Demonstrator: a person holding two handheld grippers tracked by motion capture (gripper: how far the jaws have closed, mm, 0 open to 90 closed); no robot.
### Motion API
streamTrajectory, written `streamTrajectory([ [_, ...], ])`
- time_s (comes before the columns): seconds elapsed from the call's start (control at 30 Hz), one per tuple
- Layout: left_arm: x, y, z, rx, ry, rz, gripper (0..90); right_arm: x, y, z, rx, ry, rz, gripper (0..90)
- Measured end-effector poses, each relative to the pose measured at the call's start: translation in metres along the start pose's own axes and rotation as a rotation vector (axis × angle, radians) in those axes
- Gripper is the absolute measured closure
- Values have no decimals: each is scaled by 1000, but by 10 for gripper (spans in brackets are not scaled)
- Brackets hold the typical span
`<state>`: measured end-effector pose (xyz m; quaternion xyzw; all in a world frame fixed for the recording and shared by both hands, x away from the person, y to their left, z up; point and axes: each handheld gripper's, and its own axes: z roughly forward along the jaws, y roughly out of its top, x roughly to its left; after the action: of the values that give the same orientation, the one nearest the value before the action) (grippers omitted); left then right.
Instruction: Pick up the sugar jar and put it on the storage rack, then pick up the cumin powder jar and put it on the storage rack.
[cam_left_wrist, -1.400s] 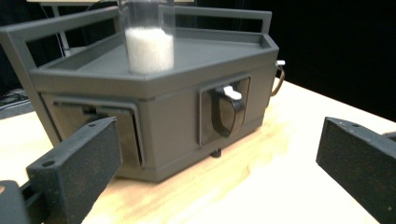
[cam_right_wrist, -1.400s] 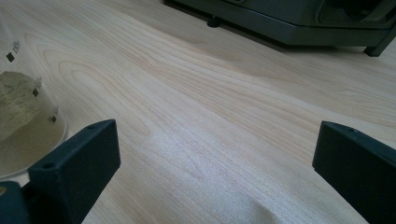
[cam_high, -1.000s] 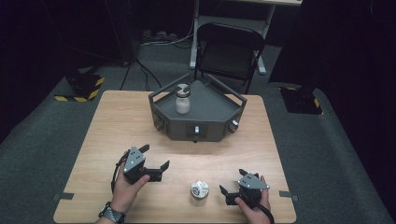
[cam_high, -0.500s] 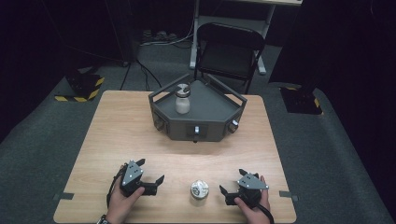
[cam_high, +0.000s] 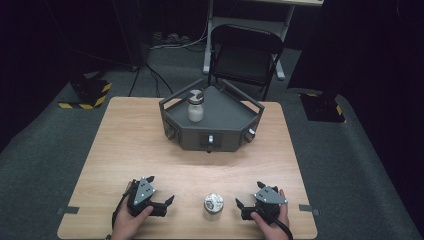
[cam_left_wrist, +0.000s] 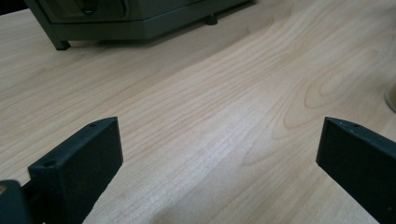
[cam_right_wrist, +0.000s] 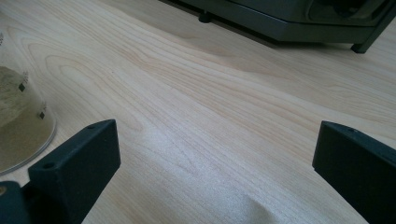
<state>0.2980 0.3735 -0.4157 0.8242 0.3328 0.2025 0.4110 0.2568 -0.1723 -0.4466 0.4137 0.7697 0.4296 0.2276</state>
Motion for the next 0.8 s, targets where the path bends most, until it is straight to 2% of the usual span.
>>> streamTrajectory([
  [0.27,-6,2,0,16,9,37,9,-1,2,1,11,1,9,7],
  [0.37,-7,1,-1,8,12,34,9,-2,1,1,8,4,18,7],
  [0.47,-2,-2,-3,-8,-17,29,9,-3,1,1,6,9,18,7],
  [0.6,0,-2,-3,-5,-24,25,9,-5,1,1,2,23,8,7],
  [0.8,3,-4,-3,-14,-34,12,9,-3,-3,-1,-14,11,21,7],
])
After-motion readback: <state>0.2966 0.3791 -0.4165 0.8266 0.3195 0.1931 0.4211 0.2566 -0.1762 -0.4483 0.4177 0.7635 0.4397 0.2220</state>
